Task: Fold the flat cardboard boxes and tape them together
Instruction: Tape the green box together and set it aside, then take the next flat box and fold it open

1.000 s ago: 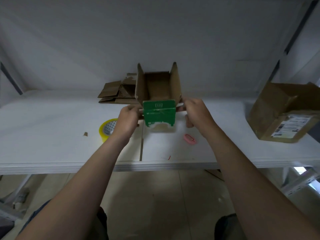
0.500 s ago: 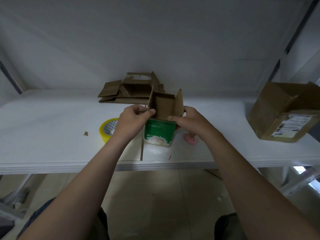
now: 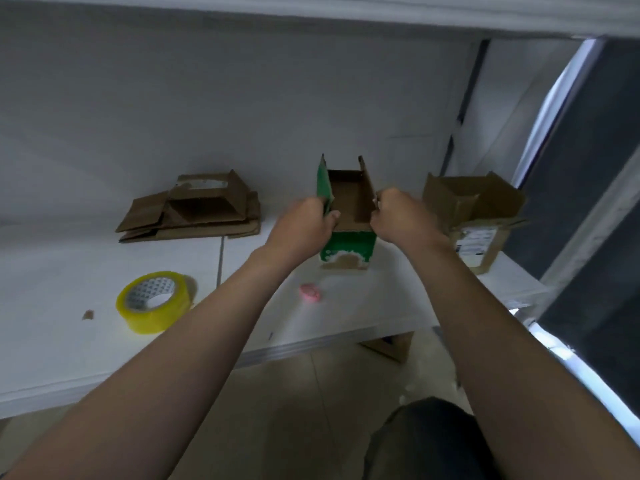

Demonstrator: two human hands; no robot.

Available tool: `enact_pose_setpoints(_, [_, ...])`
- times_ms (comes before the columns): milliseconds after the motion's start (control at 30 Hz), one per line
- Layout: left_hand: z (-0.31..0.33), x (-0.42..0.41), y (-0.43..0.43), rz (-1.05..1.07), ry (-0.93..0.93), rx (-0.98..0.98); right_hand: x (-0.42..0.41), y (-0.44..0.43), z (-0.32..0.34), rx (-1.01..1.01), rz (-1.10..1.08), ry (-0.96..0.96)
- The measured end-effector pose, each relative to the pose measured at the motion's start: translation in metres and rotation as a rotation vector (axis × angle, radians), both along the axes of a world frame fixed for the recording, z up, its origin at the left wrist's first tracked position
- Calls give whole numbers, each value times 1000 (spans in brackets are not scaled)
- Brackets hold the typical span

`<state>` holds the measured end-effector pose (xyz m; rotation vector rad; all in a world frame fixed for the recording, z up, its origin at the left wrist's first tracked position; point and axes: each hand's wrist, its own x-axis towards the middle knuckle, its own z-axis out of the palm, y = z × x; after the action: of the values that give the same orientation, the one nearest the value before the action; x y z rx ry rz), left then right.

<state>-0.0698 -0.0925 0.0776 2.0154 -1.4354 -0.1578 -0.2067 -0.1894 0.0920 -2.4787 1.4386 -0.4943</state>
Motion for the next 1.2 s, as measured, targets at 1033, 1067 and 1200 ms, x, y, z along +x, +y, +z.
enact_pose_setpoints(1033, [16, 41, 5, 36, -441, 227, -10, 10, 43, -74, 26, 146])
enact_pose_setpoints(1067, [18, 51, 17, 63, -450, 243, 2, 19, 44, -70, 67, 127])
enact_pose_setpoints(1200, [21, 90, 61, 154, -486, 289, 53, 46, 43, -105, 194, 97])
